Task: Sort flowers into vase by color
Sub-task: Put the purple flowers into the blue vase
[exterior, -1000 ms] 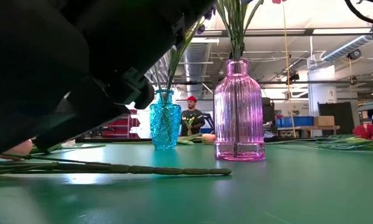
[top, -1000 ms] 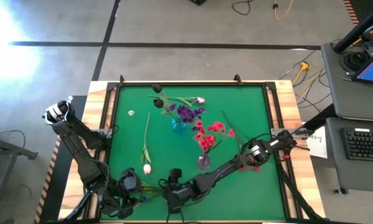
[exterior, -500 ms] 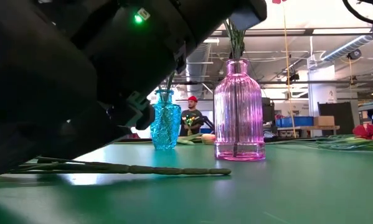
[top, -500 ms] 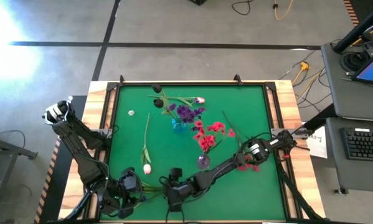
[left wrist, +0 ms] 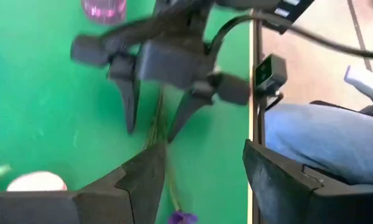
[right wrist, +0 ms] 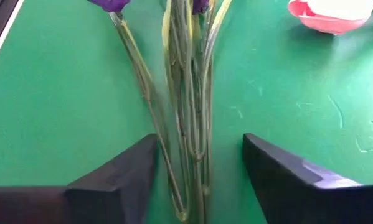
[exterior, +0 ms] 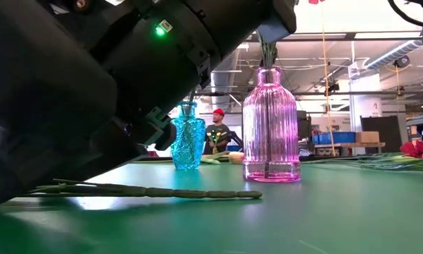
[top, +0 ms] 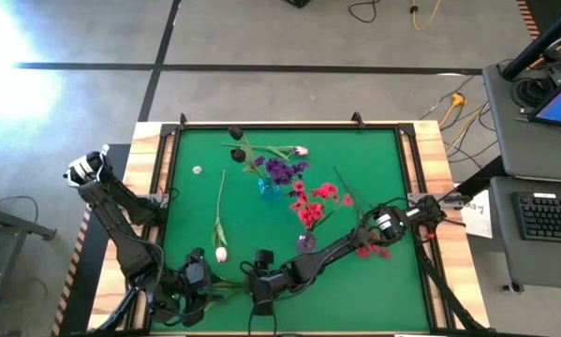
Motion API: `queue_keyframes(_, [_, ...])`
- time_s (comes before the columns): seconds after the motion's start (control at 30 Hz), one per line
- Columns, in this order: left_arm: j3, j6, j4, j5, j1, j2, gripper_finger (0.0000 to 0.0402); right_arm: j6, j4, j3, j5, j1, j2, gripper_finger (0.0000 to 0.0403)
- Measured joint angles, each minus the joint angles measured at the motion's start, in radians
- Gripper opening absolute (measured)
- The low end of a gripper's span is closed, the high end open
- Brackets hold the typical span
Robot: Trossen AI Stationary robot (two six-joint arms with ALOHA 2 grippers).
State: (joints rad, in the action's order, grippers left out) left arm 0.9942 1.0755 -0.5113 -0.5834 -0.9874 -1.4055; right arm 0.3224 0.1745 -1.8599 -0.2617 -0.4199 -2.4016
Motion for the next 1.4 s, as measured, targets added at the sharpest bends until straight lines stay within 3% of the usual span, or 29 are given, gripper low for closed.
queue_keyframes(0.3, [0.048,-0.140,0.004,-0.099,0.000,0.000,0.0203,-0.006,-0.002,0.000,0.025,0.010,-0.001,0.0082])
queue_keyframes(0.5, [0.051,-0.184,0.001,-0.188,0.001,0.000,0.0203,-0.028,-0.002,-0.006,0.026,0.008,-0.002,0.0018])
queue_keyframes(0.7, [0.053,-0.238,0.002,-0.293,0.002,0.000,0.0203,-0.055,0.021,-0.022,0.028,-0.004,0.014,0.0017])
queue_keyframes(1.07, [0.068,-0.265,-0.002,-0.308,0.004,0.000,0.0203,-0.046,0.258,-0.022,0.034,-0.058,0.155,0.0017])
queue_keyframes(1.4, [0.132,-0.386,-0.004,-0.357,0.004,0.001,0.0203,-0.061,0.403,-0.006,0.030,-0.131,0.268,0.0018])
